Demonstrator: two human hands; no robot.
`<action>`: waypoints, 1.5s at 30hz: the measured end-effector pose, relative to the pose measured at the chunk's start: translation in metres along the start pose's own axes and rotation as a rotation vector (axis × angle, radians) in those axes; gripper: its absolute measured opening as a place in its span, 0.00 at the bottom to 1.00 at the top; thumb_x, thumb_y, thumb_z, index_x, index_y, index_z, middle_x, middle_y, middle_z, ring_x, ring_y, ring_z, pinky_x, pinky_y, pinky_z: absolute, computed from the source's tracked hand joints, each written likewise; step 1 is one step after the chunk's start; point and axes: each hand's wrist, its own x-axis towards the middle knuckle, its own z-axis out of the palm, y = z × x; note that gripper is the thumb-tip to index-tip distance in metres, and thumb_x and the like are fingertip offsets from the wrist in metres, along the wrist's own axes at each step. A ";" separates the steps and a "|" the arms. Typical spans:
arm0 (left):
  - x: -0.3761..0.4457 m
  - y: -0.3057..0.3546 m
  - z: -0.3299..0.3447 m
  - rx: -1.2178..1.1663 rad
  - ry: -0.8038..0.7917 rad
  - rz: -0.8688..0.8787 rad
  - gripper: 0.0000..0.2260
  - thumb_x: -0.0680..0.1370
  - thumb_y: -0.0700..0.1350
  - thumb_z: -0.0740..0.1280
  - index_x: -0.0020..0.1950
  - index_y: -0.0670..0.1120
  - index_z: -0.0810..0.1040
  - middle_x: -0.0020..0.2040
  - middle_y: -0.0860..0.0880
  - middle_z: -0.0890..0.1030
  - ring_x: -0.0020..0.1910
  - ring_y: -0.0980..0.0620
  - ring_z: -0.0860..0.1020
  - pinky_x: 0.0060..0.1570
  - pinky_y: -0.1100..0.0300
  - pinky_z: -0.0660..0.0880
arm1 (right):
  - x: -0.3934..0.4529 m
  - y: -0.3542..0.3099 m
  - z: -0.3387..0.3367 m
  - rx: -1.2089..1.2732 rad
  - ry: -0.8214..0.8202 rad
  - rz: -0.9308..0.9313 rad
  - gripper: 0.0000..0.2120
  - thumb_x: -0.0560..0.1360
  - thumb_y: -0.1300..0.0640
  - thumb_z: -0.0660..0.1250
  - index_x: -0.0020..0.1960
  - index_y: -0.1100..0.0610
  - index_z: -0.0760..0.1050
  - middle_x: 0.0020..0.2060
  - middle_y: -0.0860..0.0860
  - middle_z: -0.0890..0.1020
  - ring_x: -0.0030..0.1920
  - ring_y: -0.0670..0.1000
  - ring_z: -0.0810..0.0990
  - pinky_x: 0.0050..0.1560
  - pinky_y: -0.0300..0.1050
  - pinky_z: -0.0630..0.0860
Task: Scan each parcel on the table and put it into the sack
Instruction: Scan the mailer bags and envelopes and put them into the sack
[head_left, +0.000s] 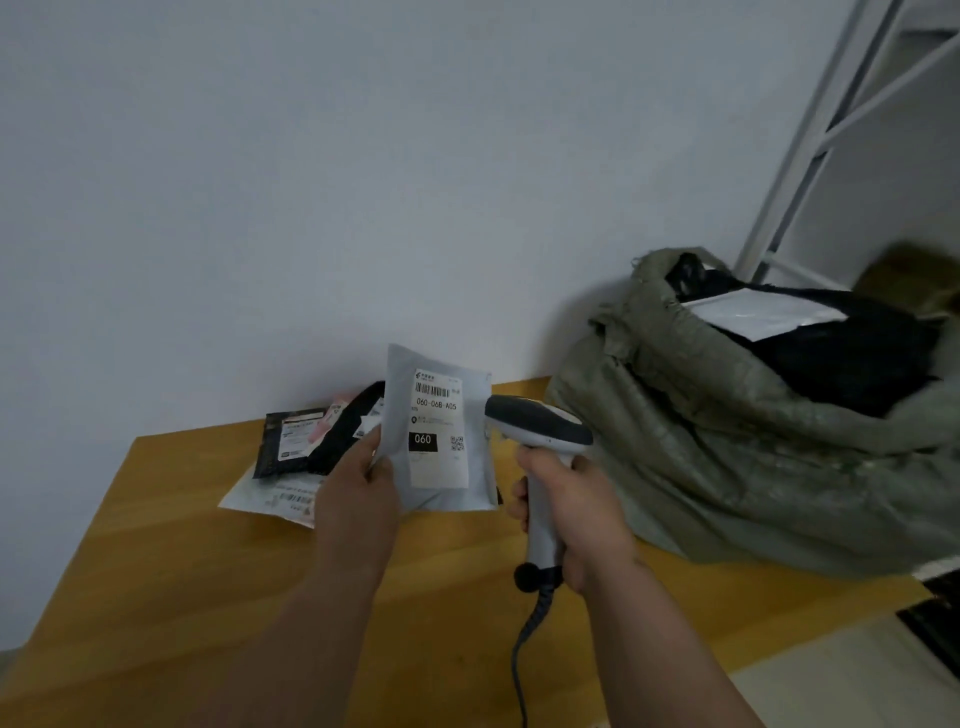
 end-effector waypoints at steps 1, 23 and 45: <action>-0.001 0.010 0.004 -0.005 0.011 0.025 0.19 0.83 0.41 0.58 0.73 0.52 0.70 0.62 0.55 0.75 0.52 0.58 0.73 0.46 0.68 0.70 | -0.001 -0.006 -0.005 0.009 0.018 -0.019 0.05 0.77 0.57 0.68 0.45 0.58 0.77 0.33 0.53 0.78 0.34 0.51 0.77 0.30 0.40 0.74; -0.032 0.257 0.228 0.099 -0.121 0.748 0.26 0.80 0.35 0.56 0.75 0.57 0.66 0.67 0.52 0.76 0.65 0.51 0.73 0.67 0.60 0.67 | -0.005 -0.143 -0.241 0.204 0.312 -0.283 0.06 0.77 0.55 0.70 0.50 0.57 0.77 0.35 0.54 0.80 0.33 0.51 0.80 0.39 0.48 0.77; -0.034 0.216 0.194 0.908 -0.075 0.475 0.19 0.83 0.57 0.51 0.74 0.61 0.65 0.78 0.53 0.59 0.78 0.50 0.50 0.72 0.37 0.38 | 0.009 -0.133 -0.228 0.101 0.072 -0.170 0.05 0.77 0.55 0.71 0.49 0.56 0.79 0.34 0.54 0.82 0.33 0.51 0.82 0.39 0.49 0.80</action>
